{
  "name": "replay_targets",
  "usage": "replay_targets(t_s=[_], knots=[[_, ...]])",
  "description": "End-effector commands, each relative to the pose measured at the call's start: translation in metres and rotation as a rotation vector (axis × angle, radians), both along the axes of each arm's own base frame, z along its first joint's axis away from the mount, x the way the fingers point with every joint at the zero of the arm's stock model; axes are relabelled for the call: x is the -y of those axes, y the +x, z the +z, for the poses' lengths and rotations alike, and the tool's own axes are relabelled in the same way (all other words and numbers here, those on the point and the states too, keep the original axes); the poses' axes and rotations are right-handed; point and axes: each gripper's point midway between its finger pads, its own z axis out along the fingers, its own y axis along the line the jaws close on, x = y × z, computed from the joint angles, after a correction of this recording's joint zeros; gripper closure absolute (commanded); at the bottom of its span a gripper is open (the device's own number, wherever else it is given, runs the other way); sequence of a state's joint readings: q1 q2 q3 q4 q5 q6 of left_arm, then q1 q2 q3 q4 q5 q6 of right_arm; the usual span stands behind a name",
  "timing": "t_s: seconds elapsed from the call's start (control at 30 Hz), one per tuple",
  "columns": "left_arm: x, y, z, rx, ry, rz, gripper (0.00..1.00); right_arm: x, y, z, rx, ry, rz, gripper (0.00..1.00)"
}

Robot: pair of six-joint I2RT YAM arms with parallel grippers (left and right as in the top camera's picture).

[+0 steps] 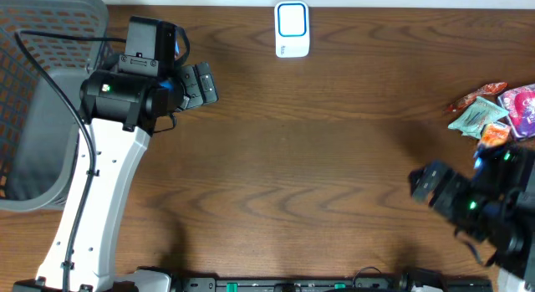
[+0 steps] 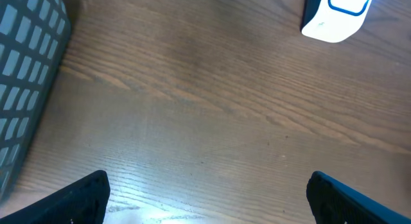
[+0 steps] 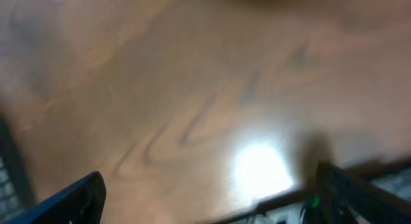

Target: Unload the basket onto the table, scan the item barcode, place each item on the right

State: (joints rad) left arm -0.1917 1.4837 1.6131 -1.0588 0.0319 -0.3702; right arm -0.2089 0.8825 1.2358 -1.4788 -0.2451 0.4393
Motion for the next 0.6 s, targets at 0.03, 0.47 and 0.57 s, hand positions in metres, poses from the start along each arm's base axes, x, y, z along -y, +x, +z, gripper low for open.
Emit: replay_targets(t_s=[0.03,0.47,0.57], knots=[[-0.001,0.000,-0.001,-0.006,-0.004,0.007,0.02,-0.016,-0.023,-0.011,-0.053,0.100,-0.042,0.01],[-0.001,0.000,-0.001,-0.006,-0.004,0.007,0.02,-0.004,-0.033,-0.016,-0.080,0.021,-0.056,0.01],[-0.001,0.000,-0.001,-0.006,-0.004,0.007,0.02,-0.001,-0.019,-0.012,0.002,-0.013,-0.026,0.01]])
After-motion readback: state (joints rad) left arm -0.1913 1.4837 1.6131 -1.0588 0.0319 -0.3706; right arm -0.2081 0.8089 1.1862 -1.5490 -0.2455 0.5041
